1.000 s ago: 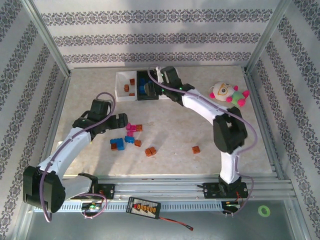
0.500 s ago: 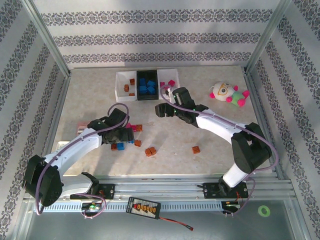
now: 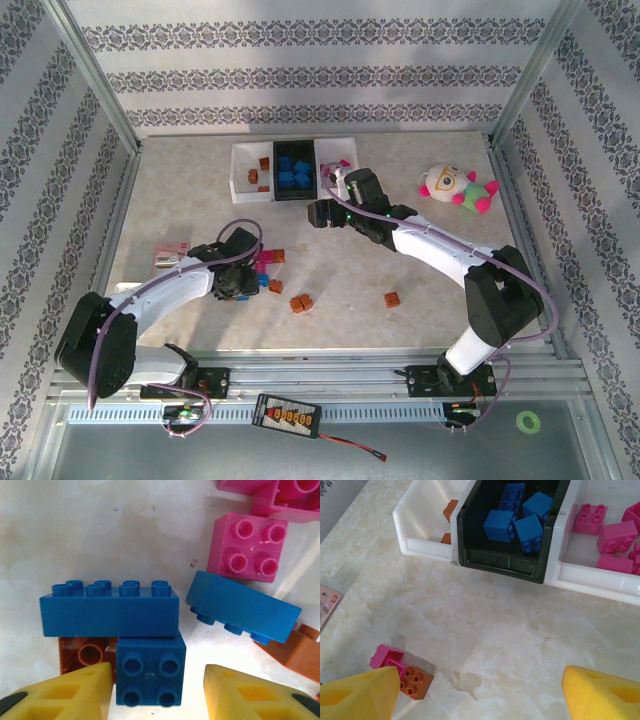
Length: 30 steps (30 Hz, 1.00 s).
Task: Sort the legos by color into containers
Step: Pick up the lego from the bottom-left of the table.
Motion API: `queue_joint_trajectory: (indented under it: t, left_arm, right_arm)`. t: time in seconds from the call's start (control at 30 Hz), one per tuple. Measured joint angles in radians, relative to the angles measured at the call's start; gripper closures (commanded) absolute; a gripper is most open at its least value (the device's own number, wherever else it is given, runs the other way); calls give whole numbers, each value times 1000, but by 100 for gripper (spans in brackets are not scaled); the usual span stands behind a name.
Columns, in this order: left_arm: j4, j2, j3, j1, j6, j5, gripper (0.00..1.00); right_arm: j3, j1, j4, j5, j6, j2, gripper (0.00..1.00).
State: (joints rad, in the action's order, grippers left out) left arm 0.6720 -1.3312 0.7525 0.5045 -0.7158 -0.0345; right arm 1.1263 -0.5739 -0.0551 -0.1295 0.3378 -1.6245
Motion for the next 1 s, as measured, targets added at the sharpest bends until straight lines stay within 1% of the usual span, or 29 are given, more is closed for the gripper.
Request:
queue_joint_trajectory:
  t: [0.17, 0.5, 0.7, 0.9, 1.0]
  left_arm:
    - [-16, -39, 0, 0, 4, 4, 57]
    - [-39, -52, 0, 0, 5, 15, 60]
    - [-47, -78, 9, 0, 8, 7, 70]
    - [-43, -76, 51, 0, 24, -2, 73]
    - [-43, -66, 110, 0, 50, -16, 74]
  right_arm:
    - [0, 0, -1, 0, 1, 0, 15]
    - [0, 0, -1, 0, 1, 0, 15]
    - [0, 0, -1, 0, 1, 3, 15]
    - [-5, 0, -13, 2, 1, 56, 15]
    - [-9, 3, -16, 8, 1, 100, 15]
